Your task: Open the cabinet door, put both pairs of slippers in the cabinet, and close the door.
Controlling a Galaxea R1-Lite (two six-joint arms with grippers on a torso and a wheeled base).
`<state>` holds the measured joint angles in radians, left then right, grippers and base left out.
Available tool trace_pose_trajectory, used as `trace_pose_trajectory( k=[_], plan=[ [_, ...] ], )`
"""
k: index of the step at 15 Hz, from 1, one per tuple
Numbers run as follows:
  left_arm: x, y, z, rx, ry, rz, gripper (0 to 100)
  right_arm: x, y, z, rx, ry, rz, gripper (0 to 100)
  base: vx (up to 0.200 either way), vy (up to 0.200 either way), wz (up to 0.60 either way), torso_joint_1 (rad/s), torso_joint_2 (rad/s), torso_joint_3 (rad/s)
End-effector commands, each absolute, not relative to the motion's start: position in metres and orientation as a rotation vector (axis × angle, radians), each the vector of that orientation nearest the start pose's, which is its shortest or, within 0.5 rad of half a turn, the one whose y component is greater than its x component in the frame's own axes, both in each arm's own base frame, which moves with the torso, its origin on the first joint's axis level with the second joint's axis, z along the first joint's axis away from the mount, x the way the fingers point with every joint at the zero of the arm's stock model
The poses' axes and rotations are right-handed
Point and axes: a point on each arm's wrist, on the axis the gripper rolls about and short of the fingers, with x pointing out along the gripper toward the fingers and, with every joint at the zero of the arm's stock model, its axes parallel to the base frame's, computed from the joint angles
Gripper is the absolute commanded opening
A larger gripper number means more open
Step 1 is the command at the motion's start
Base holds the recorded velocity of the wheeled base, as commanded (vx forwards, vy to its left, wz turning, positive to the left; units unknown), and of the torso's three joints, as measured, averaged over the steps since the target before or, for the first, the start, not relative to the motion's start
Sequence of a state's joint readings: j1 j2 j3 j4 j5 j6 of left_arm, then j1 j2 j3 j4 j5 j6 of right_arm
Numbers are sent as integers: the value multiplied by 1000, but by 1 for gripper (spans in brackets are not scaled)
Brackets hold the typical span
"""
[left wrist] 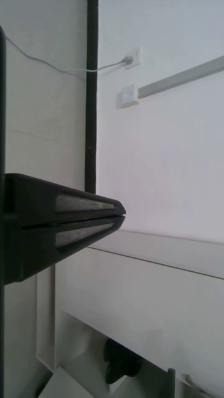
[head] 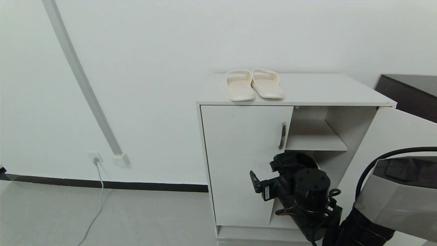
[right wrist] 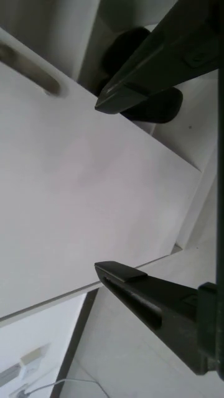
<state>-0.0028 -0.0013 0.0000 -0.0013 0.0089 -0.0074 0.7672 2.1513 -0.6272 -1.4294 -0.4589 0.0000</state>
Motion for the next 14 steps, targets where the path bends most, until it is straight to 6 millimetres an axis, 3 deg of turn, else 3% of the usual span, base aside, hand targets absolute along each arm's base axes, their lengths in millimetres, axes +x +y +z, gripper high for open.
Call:
trace_pose_trajectory(
  k=[1, 14],
  plan=[
    [-23, 0, 76, -8, -2, 6, 0, 257, 234, 70, -55, 78, 308, 100, 0, 0, 0, 173, -491, -325],
    [-23, 0, 76, -8, -2, 6, 0, 256, 234, 71, -49, 68, 310, 100, 0, 0, 0, 214, -527, -316]
  ],
)
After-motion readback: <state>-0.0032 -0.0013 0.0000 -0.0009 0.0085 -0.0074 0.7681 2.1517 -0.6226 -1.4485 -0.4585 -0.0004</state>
